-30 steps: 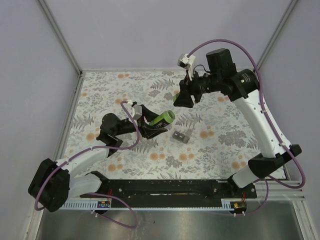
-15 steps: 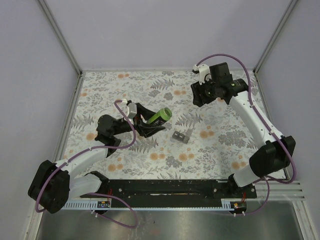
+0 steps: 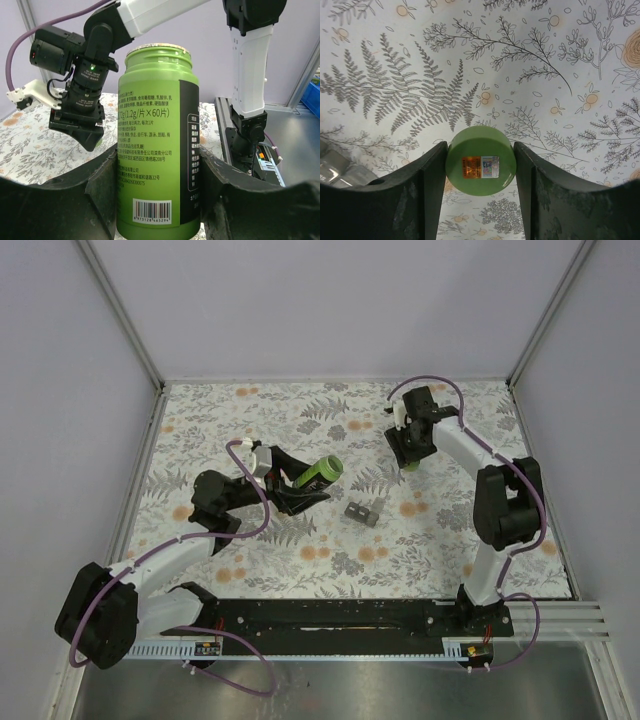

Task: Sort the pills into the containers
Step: Place the lid of the pill bottle at the center of the board.

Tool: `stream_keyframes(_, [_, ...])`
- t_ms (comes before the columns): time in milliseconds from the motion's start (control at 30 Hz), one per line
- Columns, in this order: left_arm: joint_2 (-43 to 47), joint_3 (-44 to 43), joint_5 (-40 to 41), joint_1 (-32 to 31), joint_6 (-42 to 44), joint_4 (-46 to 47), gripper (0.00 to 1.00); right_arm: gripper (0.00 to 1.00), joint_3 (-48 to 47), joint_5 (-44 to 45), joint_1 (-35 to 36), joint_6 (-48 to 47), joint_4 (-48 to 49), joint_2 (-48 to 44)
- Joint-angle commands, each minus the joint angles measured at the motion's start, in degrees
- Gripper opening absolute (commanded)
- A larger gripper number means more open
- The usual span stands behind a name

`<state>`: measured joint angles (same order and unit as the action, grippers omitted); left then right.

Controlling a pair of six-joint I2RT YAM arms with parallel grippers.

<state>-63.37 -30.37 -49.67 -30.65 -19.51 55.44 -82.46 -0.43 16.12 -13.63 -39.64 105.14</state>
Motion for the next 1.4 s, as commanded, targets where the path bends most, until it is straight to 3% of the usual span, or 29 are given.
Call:
stream_keyframes(0, [1.2,-0.9,-1.2,0.2,-0.6,4.9,0.0,0.49,-1.7,2.3,-0.8,-3.8,1.7,2.8])
stream_keyframes(367, [1.2,-0.7,-1.3,0.3,-0.7,4.9,0.0,0.56,-2.8,2.1,-1.7,-8.4,2.0,8.9])
stream_keyframes(967, [1.4,-0.6,-1.7,0.7,-0.9,5.6,0.0,0.71,-5.1,3.0,-1.9,-9.8,-1.2,10.7])
stream_keyframes(1133, [1.1,-0.2,-1.4,0.9,0.1,5.2,0.0,0.71,-4.2,-2.4,-1.8,-8.2,-2.3,4.0])
stream_keyframes(1367, [0.1,0.4,1.2,0.9,0.5,6.3,0.0,0.75,-4.4,-22.2,-1.7,-3.5,-5.8,-14.6])
